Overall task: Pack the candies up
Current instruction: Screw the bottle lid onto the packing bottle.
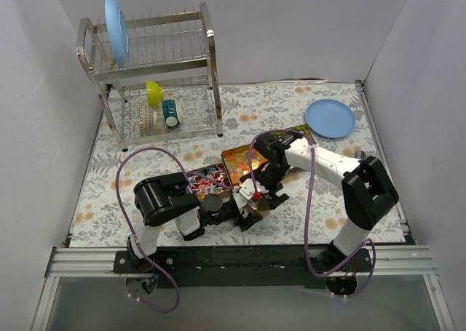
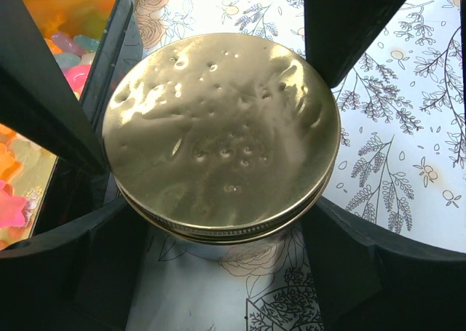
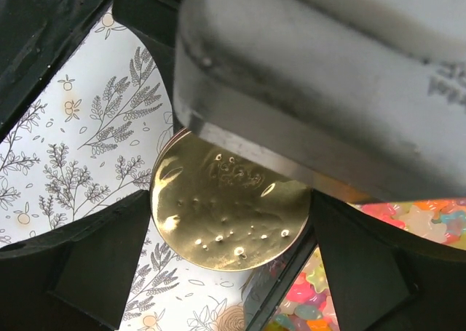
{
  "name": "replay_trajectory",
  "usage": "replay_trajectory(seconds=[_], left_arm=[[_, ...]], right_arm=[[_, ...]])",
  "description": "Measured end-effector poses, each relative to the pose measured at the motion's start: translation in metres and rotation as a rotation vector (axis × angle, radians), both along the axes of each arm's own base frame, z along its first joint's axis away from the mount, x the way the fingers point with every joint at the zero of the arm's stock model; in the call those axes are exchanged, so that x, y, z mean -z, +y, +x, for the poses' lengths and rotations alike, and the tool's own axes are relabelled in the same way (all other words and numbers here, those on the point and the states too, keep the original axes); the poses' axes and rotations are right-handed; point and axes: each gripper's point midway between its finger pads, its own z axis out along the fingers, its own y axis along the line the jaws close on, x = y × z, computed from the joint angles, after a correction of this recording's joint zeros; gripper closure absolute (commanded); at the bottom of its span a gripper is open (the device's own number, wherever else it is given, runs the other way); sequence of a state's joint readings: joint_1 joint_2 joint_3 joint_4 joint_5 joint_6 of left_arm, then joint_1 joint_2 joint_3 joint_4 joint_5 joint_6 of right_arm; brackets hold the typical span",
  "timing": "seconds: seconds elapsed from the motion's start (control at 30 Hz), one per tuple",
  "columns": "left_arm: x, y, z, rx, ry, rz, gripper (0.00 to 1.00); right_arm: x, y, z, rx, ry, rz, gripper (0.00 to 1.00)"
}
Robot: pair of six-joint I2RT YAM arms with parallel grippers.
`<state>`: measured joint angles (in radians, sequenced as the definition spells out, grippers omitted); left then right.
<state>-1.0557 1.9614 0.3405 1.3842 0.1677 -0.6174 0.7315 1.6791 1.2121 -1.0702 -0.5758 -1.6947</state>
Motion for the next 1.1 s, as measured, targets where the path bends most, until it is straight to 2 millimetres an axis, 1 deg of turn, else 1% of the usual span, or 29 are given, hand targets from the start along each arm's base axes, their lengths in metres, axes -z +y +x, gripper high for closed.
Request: replay_trajectory(seconds=[0.03,0.1,0.2,0.23,0.37,0.5,0.7,0.73,0.93,1.1], left_arm=[[0.0001,0.0000,0.0000,0.000,0.000,0.000,1.00],[0.0001,0.0000,0.0000,0.000,0.000,0.000,1.00],[0.0000,-0.0001,0.0000,0.000,0.000,0.000,1.00],[0.0000,-0.0001,0.0000,0.000,0.000,0.000,1.00],[0.0001,0.0000,0.0000,0.000,0.000,0.000,1.00],[0.0001,0.0000,0.0000,0.001,-0.001,0.000,1.00],[0.0002,-0.0002,-0.0015,0.009,0.000,0.000,1.00],[0.0002,-0.0002,-0.0016,0.009,0.001,0.000,1.00],[-0.0005,-0.0010,-0.0030,0.012,0.014,-0.008,1.00],[-0.0004,0.0001,-0.0019,0.004,0.025,-0.012,1.00]], right_arm=[[0.0012,-0.0001,-0.0002,0.004,0.004,-0.004,0.06],[0.0036,-0.0002,-0.0006,0.010,0.009,-0.009,0.10],[0.0048,0.0004,0.0000,0.026,0.013,-0.012,0.24],[0.0048,0.0007,0.0001,0.035,0.016,-0.014,0.27],[0.0054,0.0012,-0.0002,0.091,0.028,-0.018,0.36],[0.0060,-0.0003,-0.0026,0.200,0.035,0.001,0.40],[0.0065,-0.0009,-0.0049,0.475,0.078,0.034,0.42],[0.0049,-0.0005,-0.0047,0.498,0.081,0.038,0.42],[0.0053,0.0004,-0.0021,0.738,0.145,0.037,0.48],[0.0058,0.0021,0.0009,0.858,0.178,0.043,0.48]])
